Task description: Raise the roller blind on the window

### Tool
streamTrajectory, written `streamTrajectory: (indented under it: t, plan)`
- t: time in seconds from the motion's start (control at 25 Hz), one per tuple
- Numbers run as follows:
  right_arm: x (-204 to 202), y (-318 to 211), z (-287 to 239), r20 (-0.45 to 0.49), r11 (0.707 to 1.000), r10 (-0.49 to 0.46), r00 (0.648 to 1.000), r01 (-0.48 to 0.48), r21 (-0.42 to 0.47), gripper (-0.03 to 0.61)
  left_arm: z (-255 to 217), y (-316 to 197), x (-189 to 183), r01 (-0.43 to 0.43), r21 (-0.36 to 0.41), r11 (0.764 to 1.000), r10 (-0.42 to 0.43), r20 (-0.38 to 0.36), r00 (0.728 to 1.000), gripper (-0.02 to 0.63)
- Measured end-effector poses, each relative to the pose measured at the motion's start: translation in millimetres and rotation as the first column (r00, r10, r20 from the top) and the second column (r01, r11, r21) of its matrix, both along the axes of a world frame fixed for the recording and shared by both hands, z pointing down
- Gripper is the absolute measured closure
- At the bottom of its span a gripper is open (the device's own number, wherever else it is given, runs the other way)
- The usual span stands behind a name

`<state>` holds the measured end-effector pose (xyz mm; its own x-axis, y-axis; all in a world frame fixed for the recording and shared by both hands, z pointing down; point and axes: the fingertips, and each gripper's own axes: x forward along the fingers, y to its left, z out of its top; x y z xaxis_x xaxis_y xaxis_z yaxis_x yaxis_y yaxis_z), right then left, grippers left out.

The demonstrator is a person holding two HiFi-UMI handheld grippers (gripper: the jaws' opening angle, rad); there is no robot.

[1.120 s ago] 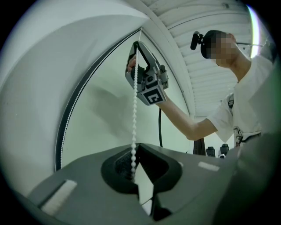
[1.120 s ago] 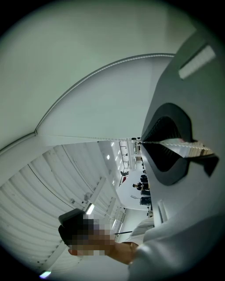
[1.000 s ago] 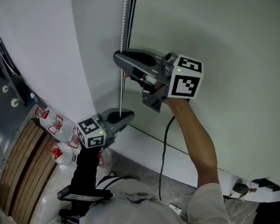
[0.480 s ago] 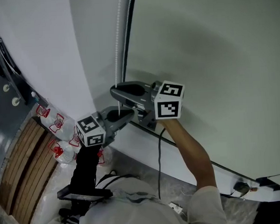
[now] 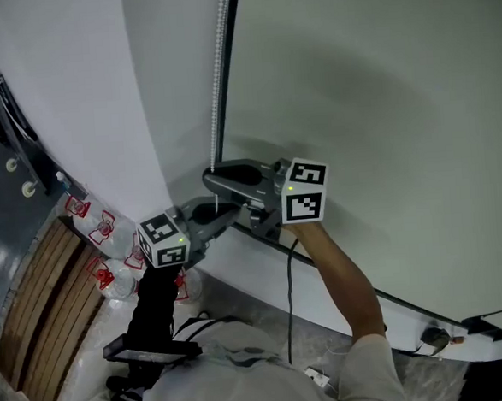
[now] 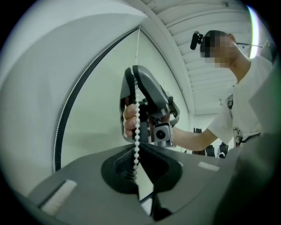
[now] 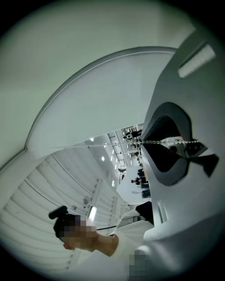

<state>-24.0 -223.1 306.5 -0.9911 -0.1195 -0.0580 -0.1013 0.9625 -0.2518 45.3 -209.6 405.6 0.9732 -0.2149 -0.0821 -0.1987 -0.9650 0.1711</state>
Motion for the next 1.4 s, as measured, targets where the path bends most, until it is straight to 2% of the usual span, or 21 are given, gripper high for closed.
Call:
streamTrajectory:
  t: [0.04, 0.12, 0.2, 0.48, 0.76, 0.92, 0.96, 1.0, 1.16, 1.4]
  plan:
    - [1, 1, -3, -0.005, 0.999, 0.003, 1.000, -0.003, 0.040, 0.551, -1, 1, 0, -0.003, 0.003, 1.000, 0.003, 0.000, 1.000, 0.615]
    - [2, 0, -19, 0.008, 0.996, -0.002, 1.000, 0.002, 0.092, 0.453, -2, 2, 0, -0.007, 0.007, 1.000, 0.007, 0.000, 1.000, 0.615]
    - [4, -6, -46, 0.043, 0.993, -0.004, 0.999, -0.002, 0.121, 0.433, -2, 2, 0, -0.007, 0.011, 1.000, 0.007, -0.003, 1.000, 0.615]
    - [4, -35, -151, 0.122, 0.970, 0.030, 0.992, -0.058, 0.237, 0.446, -1, 2, 0, -0.005, 0.015, 1.000, 0.005, -0.005, 1.000, 0.615]
    - [7, -37, -217, 0.178, 0.943, 0.019, 0.984, -0.077, 0.324, 0.463, 0, 1, -1, -0.002, 0.013, 1.000, 0.002, -0.005, 1.000, 0.615]
    - [10, -36, -237, 0.209, 0.938, 0.014, 0.978, -0.085, 0.335, 0.511, 0, 1, -1, 0.001, 0.013, 1.000, -0.001, -0.005, 1.000, 0.615]
    - [10, -36, -239, 0.211, 0.938, 0.019, 0.977, -0.090, 0.334, 0.548, 0, 1, -1, 0.001, 0.011, 1.000, -0.001, -0.006, 1.000, 0.615]
    - [10, -35, -239, 0.212, 0.940, 0.021, 0.977, -0.092, 0.329, 0.557, 0, 1, -1, 0.001, 0.010, 1.000, -0.001, -0.006, 1.000, 0.615]
    - [12, -37, -237, 0.217, 0.961, 0.018, 0.976, -0.077, 0.264, 0.561, 2, 2, 0, -0.004, 0.006, 1.000, 0.004, -0.006, 1.000, 0.615]
    - [11, -33, -228, 0.182, 0.963, 0.032, 0.983, -0.079, 0.257, 0.563, 4, 6, 2, -0.016, -0.002, 1.000, 0.016, -0.010, 1.000, 0.615]
